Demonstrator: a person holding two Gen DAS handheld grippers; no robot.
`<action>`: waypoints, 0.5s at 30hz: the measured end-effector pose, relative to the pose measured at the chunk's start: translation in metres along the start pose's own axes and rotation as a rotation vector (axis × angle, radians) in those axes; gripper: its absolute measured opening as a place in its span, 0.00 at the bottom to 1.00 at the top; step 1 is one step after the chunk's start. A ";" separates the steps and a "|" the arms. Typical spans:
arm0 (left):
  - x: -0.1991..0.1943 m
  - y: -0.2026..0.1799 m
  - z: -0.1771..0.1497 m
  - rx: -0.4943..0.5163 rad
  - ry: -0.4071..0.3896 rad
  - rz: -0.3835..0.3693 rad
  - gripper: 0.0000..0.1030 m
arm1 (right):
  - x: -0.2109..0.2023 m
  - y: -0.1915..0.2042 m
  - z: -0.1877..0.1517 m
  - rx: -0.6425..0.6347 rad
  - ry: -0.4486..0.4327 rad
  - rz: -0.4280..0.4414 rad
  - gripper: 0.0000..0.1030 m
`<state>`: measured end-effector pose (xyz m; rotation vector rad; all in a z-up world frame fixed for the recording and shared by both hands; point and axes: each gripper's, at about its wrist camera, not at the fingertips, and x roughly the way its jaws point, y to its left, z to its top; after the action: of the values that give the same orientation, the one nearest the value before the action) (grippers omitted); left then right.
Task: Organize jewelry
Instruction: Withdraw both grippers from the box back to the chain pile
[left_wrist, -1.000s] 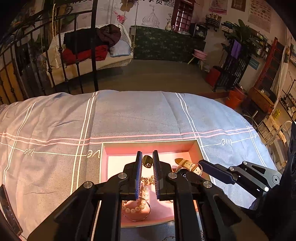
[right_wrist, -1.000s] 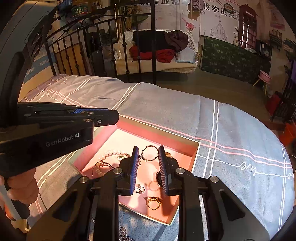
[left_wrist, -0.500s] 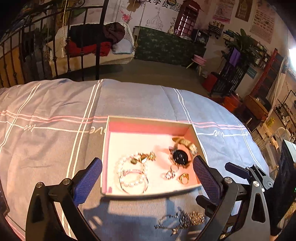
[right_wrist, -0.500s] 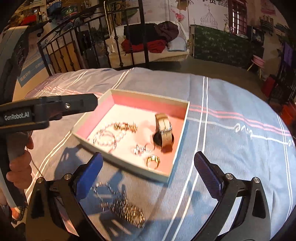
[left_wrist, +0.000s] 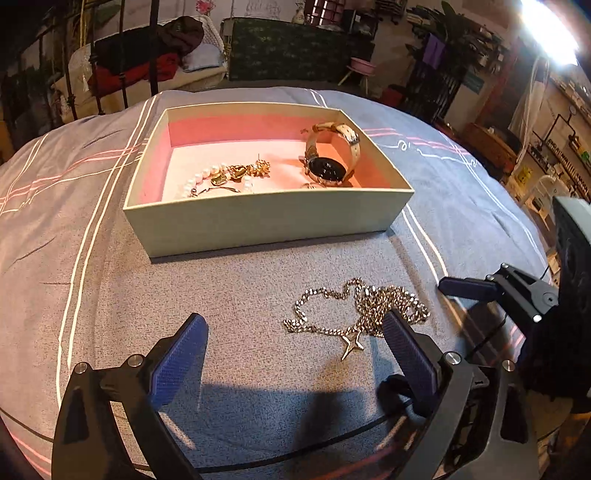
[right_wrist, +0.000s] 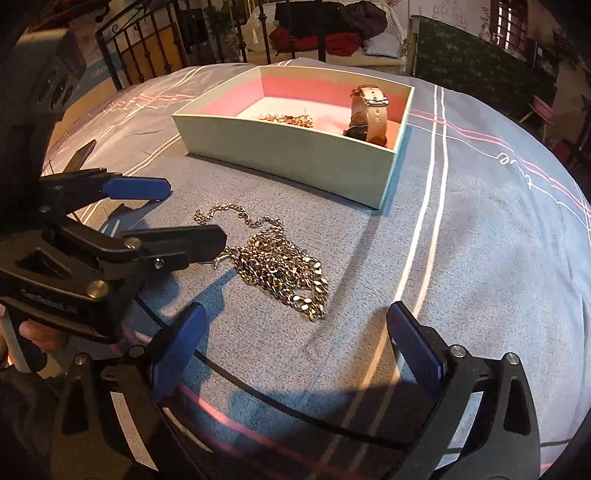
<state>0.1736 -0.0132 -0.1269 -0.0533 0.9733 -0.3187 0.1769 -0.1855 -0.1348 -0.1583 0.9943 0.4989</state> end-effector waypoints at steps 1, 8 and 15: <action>-0.003 0.004 0.003 -0.022 -0.009 0.004 0.91 | 0.003 0.000 0.005 0.007 0.001 0.009 0.94; -0.003 0.027 0.004 -0.068 -0.008 0.038 0.90 | 0.016 0.012 0.020 -0.006 0.005 -0.023 0.88; 0.005 0.022 0.015 -0.050 -0.018 0.032 0.89 | 0.014 0.017 0.023 0.023 -0.019 -0.057 0.84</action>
<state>0.1940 0.0045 -0.1267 -0.0865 0.9630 -0.2638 0.1926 -0.1582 -0.1320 -0.1602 0.9740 0.4357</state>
